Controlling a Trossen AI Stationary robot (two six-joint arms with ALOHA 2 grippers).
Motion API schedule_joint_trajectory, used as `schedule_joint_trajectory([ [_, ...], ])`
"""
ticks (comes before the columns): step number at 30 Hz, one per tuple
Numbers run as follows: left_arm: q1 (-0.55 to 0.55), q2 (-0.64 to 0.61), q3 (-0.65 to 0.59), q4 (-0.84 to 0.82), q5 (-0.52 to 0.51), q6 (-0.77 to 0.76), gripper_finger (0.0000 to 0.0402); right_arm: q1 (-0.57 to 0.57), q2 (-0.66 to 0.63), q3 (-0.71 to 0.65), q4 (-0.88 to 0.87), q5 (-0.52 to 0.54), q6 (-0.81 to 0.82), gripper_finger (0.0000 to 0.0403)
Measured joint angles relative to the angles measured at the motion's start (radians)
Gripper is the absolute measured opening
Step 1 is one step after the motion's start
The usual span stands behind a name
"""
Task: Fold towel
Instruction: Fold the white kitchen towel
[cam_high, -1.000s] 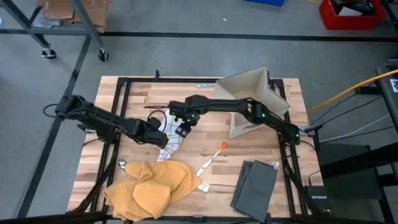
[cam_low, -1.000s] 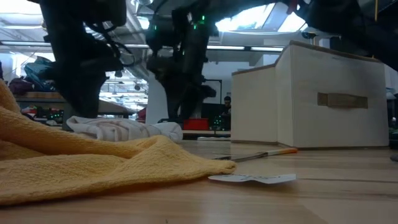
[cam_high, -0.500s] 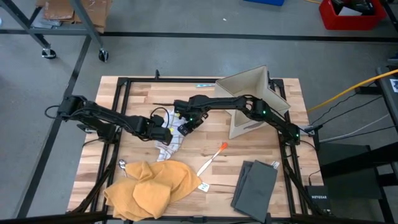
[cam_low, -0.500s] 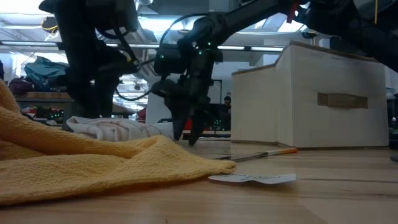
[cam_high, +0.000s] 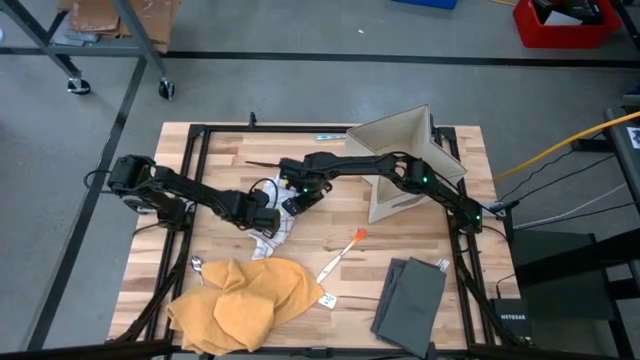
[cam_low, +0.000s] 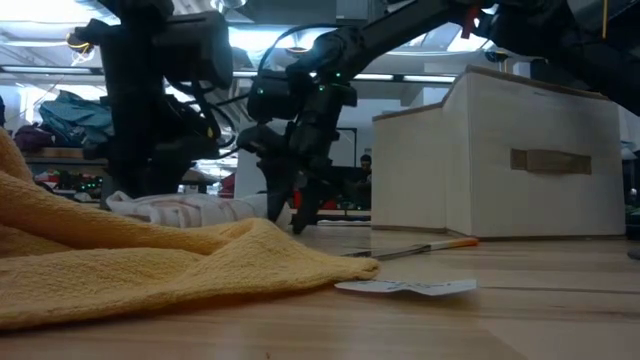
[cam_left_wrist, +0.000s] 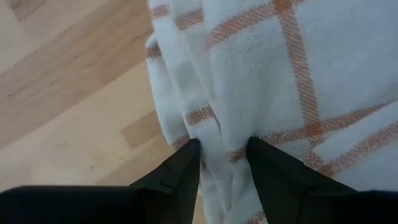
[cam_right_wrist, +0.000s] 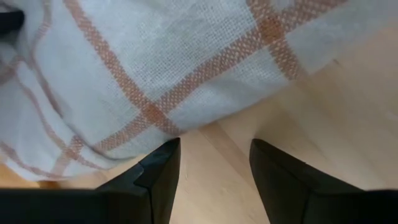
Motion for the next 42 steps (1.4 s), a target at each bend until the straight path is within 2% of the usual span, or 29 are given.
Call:
schedule_joint_trajectory([
  [8, -0.006, -0.004, -0.003, 0.023, 0.017, 0.020, 0.0131, -0.009, 0.003, 0.000, 0.032, -0.088, 0.009, 0.0193],
  [16, -0.007, -0.004, -0.003, 0.027, 0.084, 0.076, 0.0131, -0.003, 0.008, 0.000, 0.173, -0.228, 0.056, 0.0193],
  [22, -0.017, -0.003, -0.002, 0.008, 0.096, 0.105, 0.0131, -0.004, 0.008, 0.000, 0.091, -0.306, 0.000, 0.0193],
  [30, -0.017, -0.003, -0.003, -0.003, 0.131, 0.100, 0.0131, -0.004, 0.007, 0.000, -0.154, -0.313, -0.125, 0.0193],
  [42, -0.019, -0.003, -0.004, -0.001, 0.163, 0.086, 0.0131, -0.027, -0.031, 0.000, -0.120, -0.311, -0.158, 0.0193],
])
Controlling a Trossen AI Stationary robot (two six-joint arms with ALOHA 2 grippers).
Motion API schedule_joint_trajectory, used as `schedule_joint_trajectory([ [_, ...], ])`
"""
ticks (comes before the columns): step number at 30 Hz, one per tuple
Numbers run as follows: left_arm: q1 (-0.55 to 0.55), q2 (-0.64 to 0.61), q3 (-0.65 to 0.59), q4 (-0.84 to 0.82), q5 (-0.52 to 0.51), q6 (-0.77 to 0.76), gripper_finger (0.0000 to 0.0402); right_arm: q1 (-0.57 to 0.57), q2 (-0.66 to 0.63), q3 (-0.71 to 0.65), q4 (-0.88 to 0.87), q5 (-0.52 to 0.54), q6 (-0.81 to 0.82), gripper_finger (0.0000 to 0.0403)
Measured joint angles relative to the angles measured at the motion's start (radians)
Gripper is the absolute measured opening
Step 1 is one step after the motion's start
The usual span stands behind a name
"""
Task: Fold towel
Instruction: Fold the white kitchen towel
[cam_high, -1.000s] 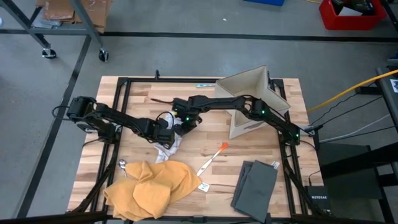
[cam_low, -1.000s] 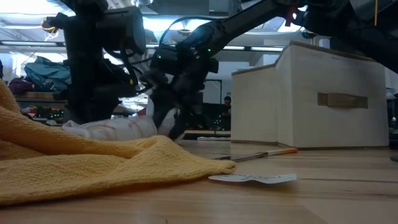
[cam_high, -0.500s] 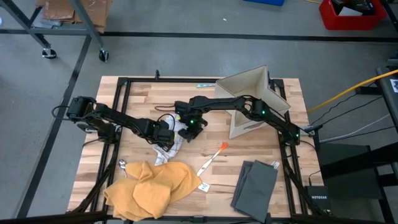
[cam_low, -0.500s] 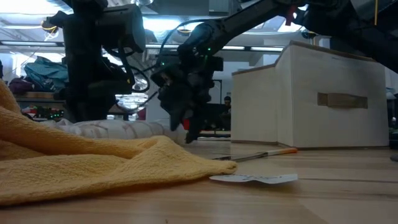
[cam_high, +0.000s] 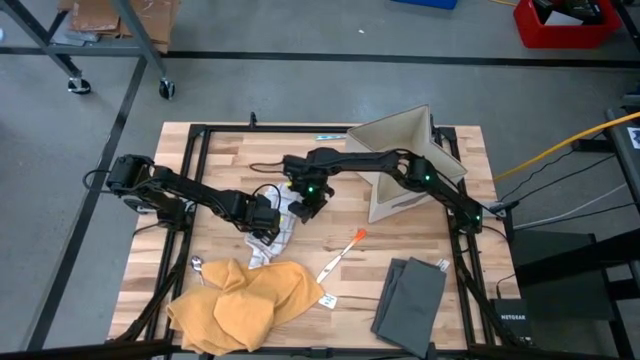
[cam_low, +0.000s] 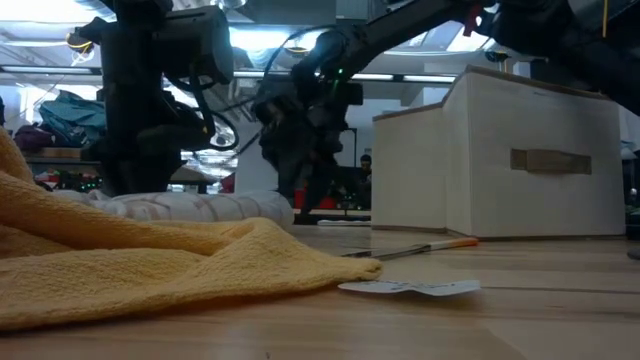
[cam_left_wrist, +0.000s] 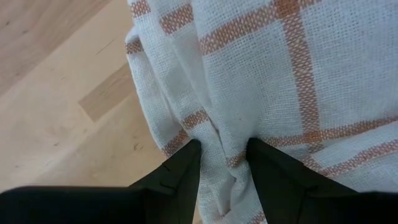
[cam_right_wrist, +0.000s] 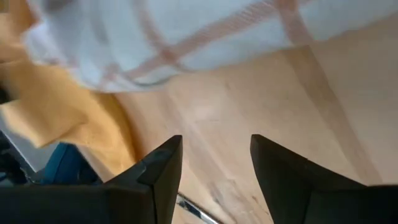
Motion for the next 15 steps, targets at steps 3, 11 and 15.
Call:
schedule_joint_trajectory([
  [3, 0.000, 0.000, 0.000, 0.000, 0.000, 0.014, 0.0131, -0.011, -0.053, 0.000, -0.001, 0.002, -0.045, 0.0193],
  [11, 0.000, 0.001, 0.000, 0.002, 0.000, 0.015, 0.0131, -0.050, -0.251, 0.000, 0.007, 0.116, -0.113, 0.0193],
  [15, 0.000, 0.001, 0.000, 0.003, 0.000, 0.032, 0.0131, -0.076, -0.375, 0.000, 0.013, 0.167, -0.133, 0.0193],
])
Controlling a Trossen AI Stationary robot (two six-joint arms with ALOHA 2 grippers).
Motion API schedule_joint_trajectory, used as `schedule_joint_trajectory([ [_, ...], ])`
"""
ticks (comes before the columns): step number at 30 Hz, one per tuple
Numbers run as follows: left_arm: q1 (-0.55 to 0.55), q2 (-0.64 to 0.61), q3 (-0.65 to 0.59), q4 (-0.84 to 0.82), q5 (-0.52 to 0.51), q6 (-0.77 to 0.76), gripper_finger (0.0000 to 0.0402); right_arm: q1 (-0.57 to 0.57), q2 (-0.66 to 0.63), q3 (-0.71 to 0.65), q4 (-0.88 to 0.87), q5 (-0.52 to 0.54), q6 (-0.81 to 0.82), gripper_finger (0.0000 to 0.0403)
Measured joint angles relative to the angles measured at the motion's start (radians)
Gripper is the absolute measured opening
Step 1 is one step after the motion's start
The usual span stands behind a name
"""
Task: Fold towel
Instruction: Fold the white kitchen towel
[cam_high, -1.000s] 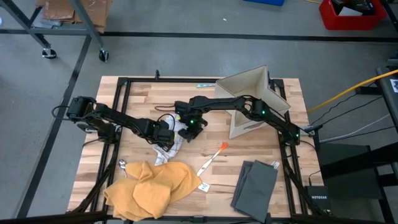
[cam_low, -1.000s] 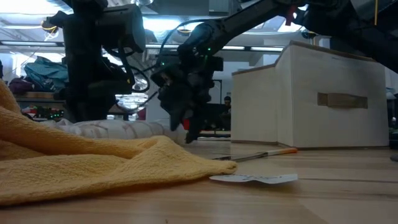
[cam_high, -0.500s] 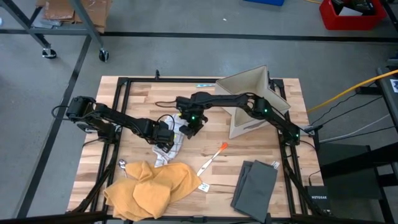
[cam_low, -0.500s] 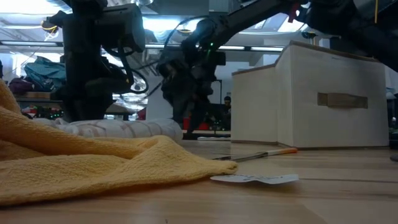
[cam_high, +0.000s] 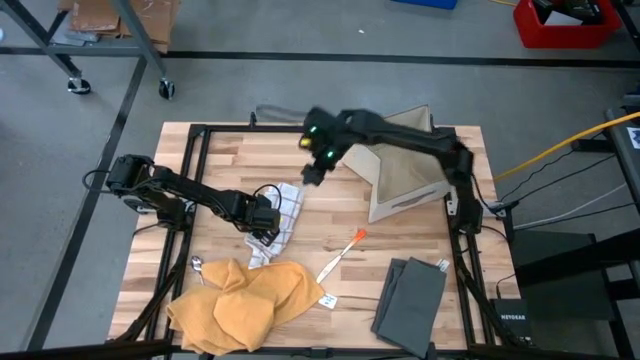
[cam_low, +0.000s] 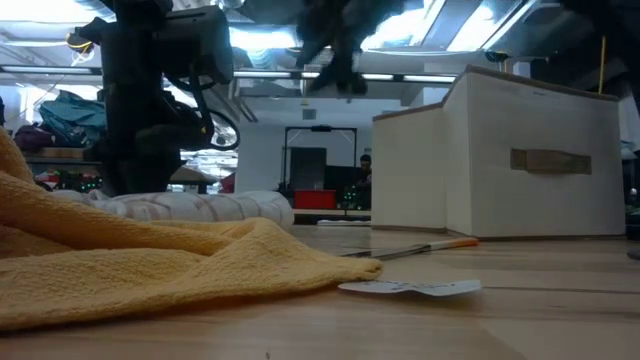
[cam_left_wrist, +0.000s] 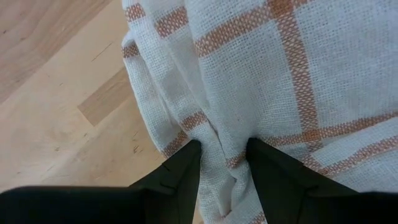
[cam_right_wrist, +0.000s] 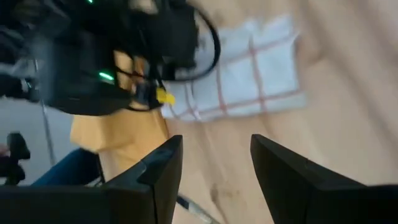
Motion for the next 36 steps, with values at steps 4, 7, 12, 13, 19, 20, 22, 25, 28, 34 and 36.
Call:
schedule_joint_trajectory([
  [4, 0.000, 0.000, 0.000, 0.001, 0.000, 0.009, 0.0131, -0.008, -0.120, 0.000, 0.017, 0.098, -0.043, 0.0193],
  [7, 0.000, 0.000, 0.000, 0.003, 0.000, 0.019, 0.0131, -0.004, -0.189, 0.000, 0.016, 0.153, -0.068, 0.0193],
  [12, 0.000, 0.000, -0.001, 0.021, 0.001, 0.056, 0.0131, 0.007, -0.288, 0.000, -0.019, 0.166, -0.070, 0.0193],
  [13, 0.000, 0.000, 0.000, 0.026, 0.004, 0.066, 0.0131, 0.008, -0.315, -0.001, -0.024, 0.168, -0.068, 0.0193],
  [19, 0.000, 0.000, 0.000, 0.028, 0.004, 0.117, 0.0131, 0.006, -0.505, -0.001, -0.024, 0.208, -0.064, 0.0193],
  [20, 0.000, 0.000, 0.000, 0.028, 0.004, 0.118, 0.0131, 0.006, -0.541, -0.001, -0.025, 0.225, -0.065, 0.0193],
  [22, 0.000, 0.000, 0.000, 0.028, 0.004, 0.118, 0.0131, 0.008, -0.615, -0.001, -0.031, 0.282, -0.070, 0.0193],
  [25, 0.000, 0.000, 0.000, 0.029, 0.003, 0.118, 0.0131, 0.008, -0.712, 0.000, -0.071, 0.400, -0.082, 0.0193],
  [28, 0.000, 0.000, 0.000, 0.031, 0.003, 0.118, 0.0131, 0.007, -0.786, -0.007, -0.211, 0.511, -0.098, 0.0193],
  [34, -0.001, 0.001, -0.001, 0.055, 0.005, 0.118, 0.0131, 0.007, -0.992, -0.329, -0.155, 0.631, -0.003, 0.0193],
  [36, 0.002, 0.001, -0.001, 0.056, 0.006, 0.118, 0.0131, 0.007, -1.073, -0.513, -0.011, 0.628, 0.021, 0.0193],
])
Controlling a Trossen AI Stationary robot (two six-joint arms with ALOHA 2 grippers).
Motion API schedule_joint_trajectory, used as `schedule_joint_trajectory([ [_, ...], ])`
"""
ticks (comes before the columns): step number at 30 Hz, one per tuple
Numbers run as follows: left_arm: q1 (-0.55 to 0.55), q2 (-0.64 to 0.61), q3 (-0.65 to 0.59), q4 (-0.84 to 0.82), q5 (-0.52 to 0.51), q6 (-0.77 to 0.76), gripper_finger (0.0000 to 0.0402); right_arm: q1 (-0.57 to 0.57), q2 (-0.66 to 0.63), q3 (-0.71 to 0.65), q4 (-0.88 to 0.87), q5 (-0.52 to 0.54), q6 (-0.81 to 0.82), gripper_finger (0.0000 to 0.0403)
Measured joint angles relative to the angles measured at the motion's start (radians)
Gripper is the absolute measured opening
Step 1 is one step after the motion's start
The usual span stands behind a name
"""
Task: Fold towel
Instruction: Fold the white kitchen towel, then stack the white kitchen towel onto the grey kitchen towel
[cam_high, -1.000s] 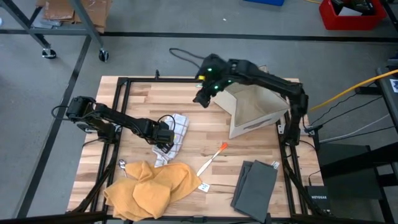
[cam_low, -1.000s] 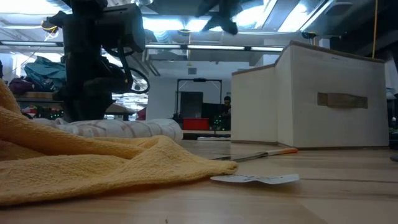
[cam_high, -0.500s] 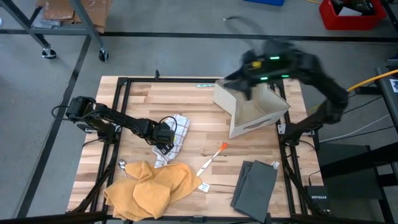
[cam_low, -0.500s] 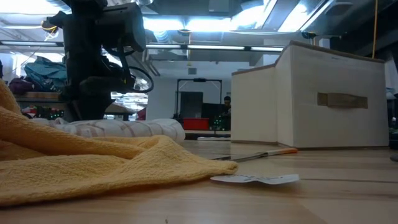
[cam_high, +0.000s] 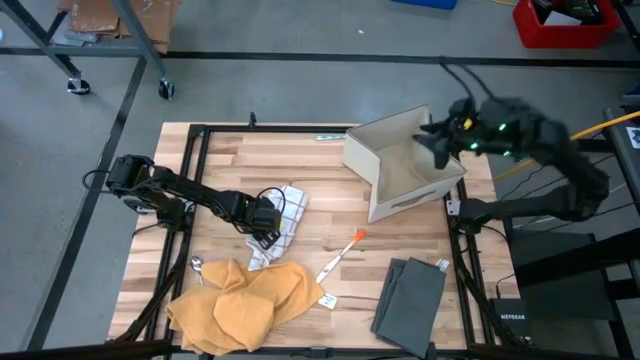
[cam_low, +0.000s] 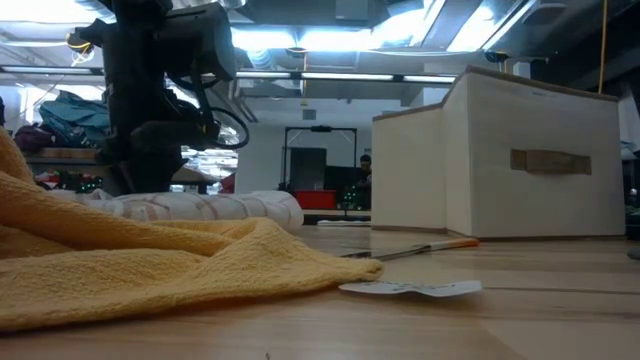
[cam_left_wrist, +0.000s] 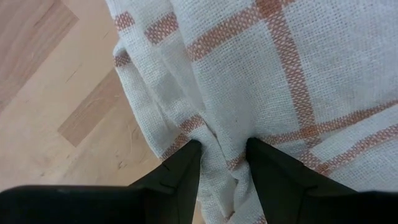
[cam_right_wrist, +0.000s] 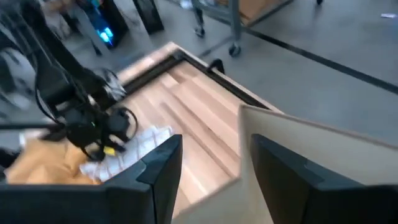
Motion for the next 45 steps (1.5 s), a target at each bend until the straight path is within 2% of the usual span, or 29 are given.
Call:
schedule_joint_trajectory([
  [2, 0.000, 0.000, 0.000, 0.000, 0.001, 0.000, 0.0131, 0.000, -0.067, -0.188, 0.180, -0.028, 0.045, 0.0193],
  [5, 0.000, 0.000, 0.000, -0.001, 0.001, 0.000, 0.0131, 0.000, -0.115, -0.442, 0.498, -0.130, 0.160, 0.0193],
  [7, 0.000, 0.000, 0.000, -0.001, 0.000, 0.000, 0.0131, 0.000, -0.112, -0.584, 0.711, -0.193, 0.259, 0.0193],
  [11, 0.000, 0.000, 0.000, -0.001, -0.002, 0.000, 0.0131, 0.013, -0.027, -0.803, 1.126, -0.228, 0.506, 0.0193],
  [14, -0.001, 0.000, 0.000, 0.005, 0.002, -0.017, 0.0131, 0.036, 0.091, -0.882, 1.268, -0.233, 0.643, 0.0193],
  [20, -0.001, 0.000, 0.000, 0.050, 0.047, -0.020, 0.0131, 0.123, 0.307, -0.834, 1.446, -0.228, 0.608, 0.0193],
  [27, -0.001, 0.000, 0.000, 0.077, 0.058, -0.020, 0.0131, 0.168, 0.418, -0.639, 1.400, -0.161, 0.462, 0.0193],
  [31, -0.001, 0.000, 0.001, 0.077, 0.058, -0.020, 0.0131, 0.191, 0.457, -0.523, 1.274, -0.133, 0.353, 0.0193],
  [35, -0.001, 0.000, 0.001, 0.076, 0.058, -0.020, 0.0131, 0.214, 0.484, -0.424, 1.161, -0.121, 0.329, 0.0193],
  [39, 0.000, 0.000, 0.001, 0.075, 0.070, -0.020, 0.0131, 0.262, 0.533, -0.403, 1.103, -0.117, 0.386, 0.0193],
  [45, 0.000, 0.000, 0.001, 0.080, 0.204, -0.018, 0.0131, 0.346, 0.638, -0.403, 1.042, -0.050, 0.646, 0.0193],
])
